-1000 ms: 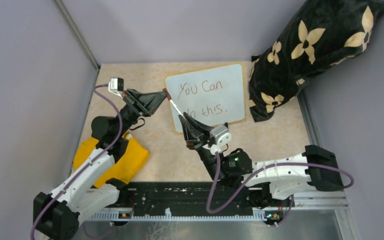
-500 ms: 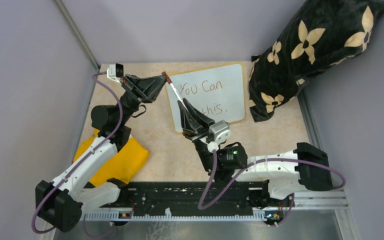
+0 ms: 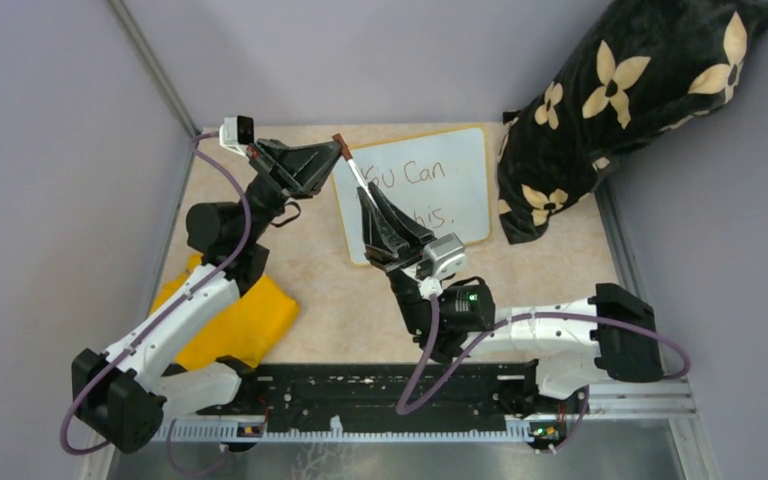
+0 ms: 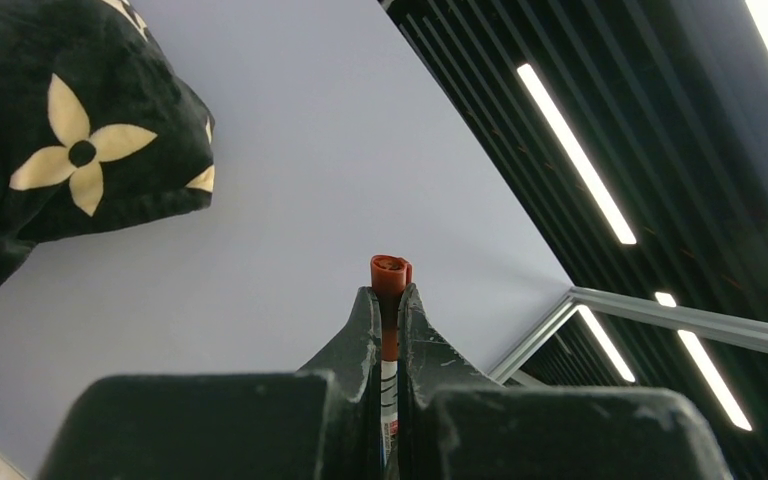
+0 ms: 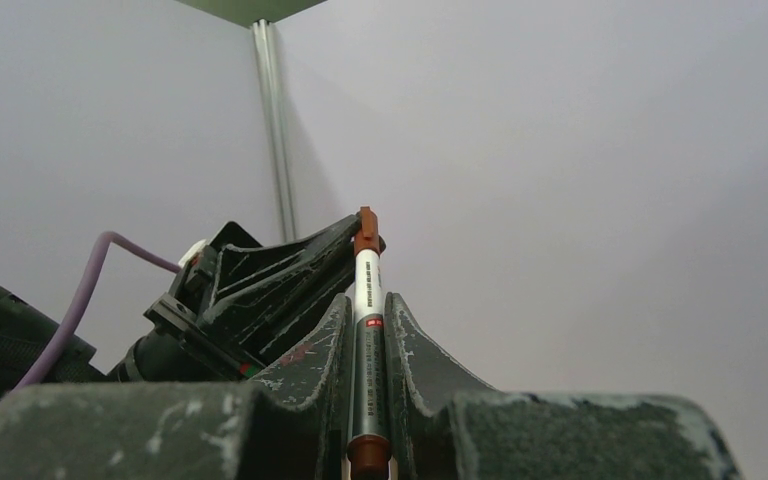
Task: Write a sentence on the whiteboard
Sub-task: Close the whiteboard marker at the center of the board.
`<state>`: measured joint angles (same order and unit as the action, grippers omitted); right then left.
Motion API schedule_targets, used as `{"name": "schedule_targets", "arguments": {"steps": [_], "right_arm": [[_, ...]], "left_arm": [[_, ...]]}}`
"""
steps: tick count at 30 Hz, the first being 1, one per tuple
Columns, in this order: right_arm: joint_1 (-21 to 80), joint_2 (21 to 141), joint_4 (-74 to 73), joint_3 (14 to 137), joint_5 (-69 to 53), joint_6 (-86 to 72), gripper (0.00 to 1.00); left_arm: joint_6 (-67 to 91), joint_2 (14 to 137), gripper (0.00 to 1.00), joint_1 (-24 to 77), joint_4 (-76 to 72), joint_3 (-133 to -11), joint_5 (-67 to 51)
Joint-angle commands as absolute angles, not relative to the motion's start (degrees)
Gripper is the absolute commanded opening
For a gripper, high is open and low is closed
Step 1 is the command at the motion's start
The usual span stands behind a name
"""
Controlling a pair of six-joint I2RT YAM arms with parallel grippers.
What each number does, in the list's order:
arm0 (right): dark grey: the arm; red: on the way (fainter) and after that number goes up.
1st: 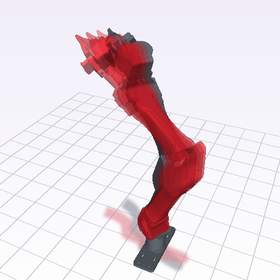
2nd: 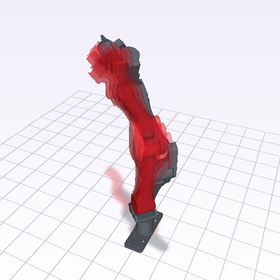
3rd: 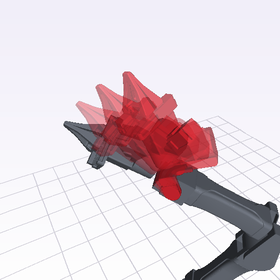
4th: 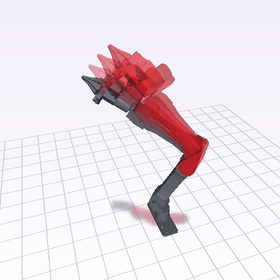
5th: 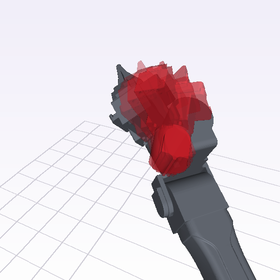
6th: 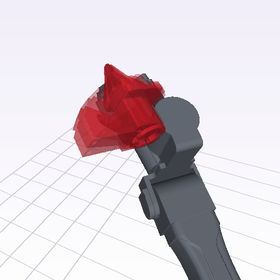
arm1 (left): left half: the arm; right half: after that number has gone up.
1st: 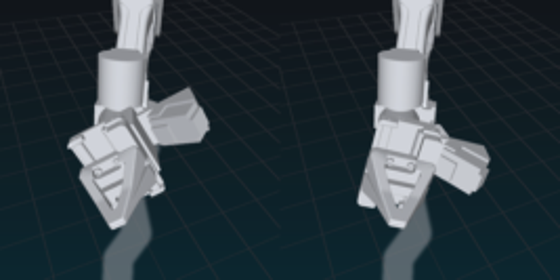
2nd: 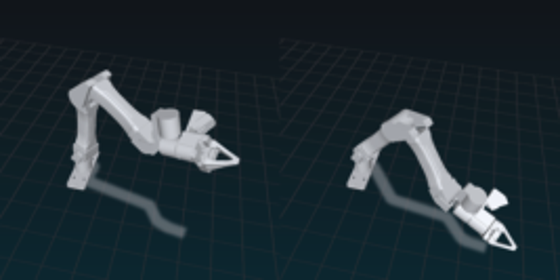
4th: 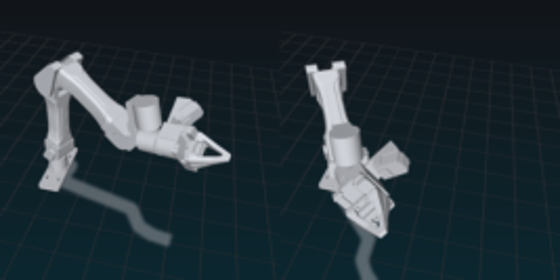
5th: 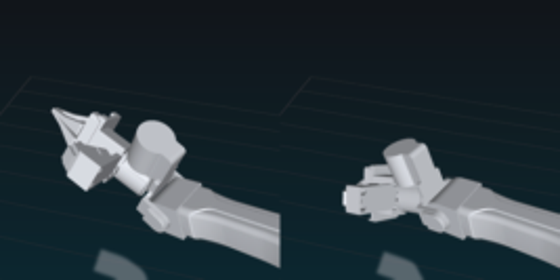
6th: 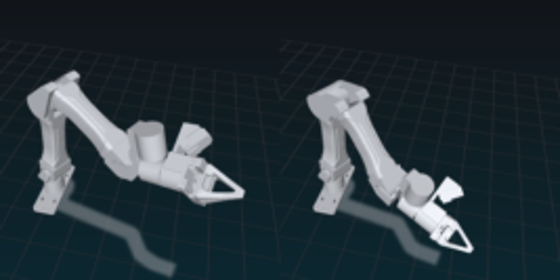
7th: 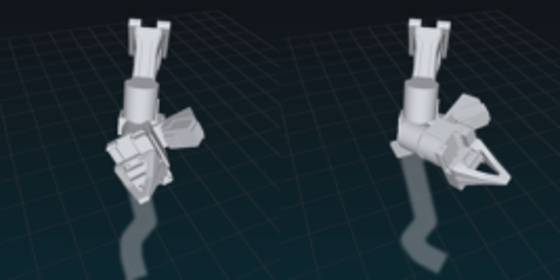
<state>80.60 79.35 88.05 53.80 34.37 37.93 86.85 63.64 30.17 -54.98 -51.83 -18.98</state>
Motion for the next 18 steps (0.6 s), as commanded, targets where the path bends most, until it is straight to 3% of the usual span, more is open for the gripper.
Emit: {"name": "schedule_targets", "arguments": {"steps": [1,18], "right_arm": [[80.2,77.1,92.8,55.7,32.7,36.8,0.00],[79.8,77.6,93.1,57.3,32.9,37.6,0.00]], "left_arm": [[84.2,63.1,0.00,32.0,-55.0,-53.0,-20.5],[75.6,64.7,0.00,41.6,-49.9,-53.9,-20.5]]}}
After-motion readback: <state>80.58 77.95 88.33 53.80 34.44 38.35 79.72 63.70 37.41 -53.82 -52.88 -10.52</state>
